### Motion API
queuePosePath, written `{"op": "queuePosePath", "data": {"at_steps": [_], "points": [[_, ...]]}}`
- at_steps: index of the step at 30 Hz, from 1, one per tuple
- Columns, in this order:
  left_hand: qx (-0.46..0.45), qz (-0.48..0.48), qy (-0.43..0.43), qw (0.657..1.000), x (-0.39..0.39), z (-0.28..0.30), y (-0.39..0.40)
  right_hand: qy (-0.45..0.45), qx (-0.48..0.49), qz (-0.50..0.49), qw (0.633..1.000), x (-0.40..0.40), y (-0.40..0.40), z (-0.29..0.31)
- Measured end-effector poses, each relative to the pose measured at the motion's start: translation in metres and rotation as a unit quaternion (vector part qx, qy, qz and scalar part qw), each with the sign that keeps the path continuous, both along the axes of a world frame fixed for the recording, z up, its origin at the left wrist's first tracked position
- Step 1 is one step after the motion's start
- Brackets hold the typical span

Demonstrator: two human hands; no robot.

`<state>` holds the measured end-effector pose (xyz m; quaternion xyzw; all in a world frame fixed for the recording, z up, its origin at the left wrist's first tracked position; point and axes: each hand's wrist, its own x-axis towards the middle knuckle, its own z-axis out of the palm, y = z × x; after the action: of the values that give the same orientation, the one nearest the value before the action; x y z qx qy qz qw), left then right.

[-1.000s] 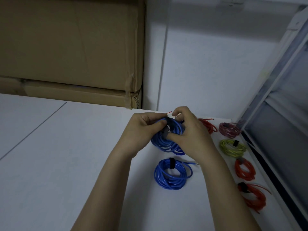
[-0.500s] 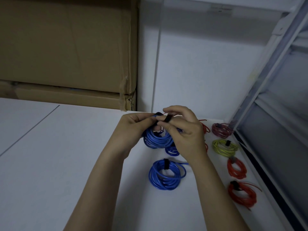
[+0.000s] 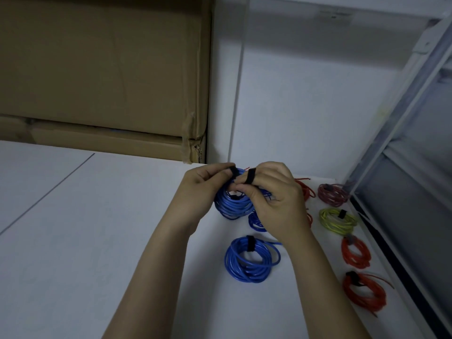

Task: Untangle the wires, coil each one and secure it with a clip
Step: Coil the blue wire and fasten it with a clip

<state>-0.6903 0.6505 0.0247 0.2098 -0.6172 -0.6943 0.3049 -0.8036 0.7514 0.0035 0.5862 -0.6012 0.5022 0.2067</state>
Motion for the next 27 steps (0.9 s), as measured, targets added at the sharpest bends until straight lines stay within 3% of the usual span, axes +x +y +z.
{"op": "queuePosePath", "data": {"at_steps": [4, 9, 14, 21, 27], "points": [[-0.022, 0.01, 0.002, 1.0, 0.001, 0.001, -0.001, -0.111, 0.038, 0.038, 0.992, 0.007, 0.002, 0.004], [-0.03, -0.014, -0.022, 0.999, 0.005, -0.002, -0.007, -0.159, 0.117, 0.061, 0.978, 0.01, 0.003, 0.006], [0.018, -0.077, 0.009, 0.997, 0.01, -0.001, -0.012, -0.151, 0.123, 0.076, 0.978, 0.008, 0.007, 0.009], [-0.053, -0.075, -0.006, 0.996, 0.012, -0.003, -0.014, -0.173, 0.085, 0.087, 0.977, 0.007, 0.009, 0.011], [-0.092, 0.003, -0.037, 0.995, 0.009, -0.005, -0.013, -0.05, 0.061, 0.013, 0.997, -0.002, 0.004, 0.006]]}}
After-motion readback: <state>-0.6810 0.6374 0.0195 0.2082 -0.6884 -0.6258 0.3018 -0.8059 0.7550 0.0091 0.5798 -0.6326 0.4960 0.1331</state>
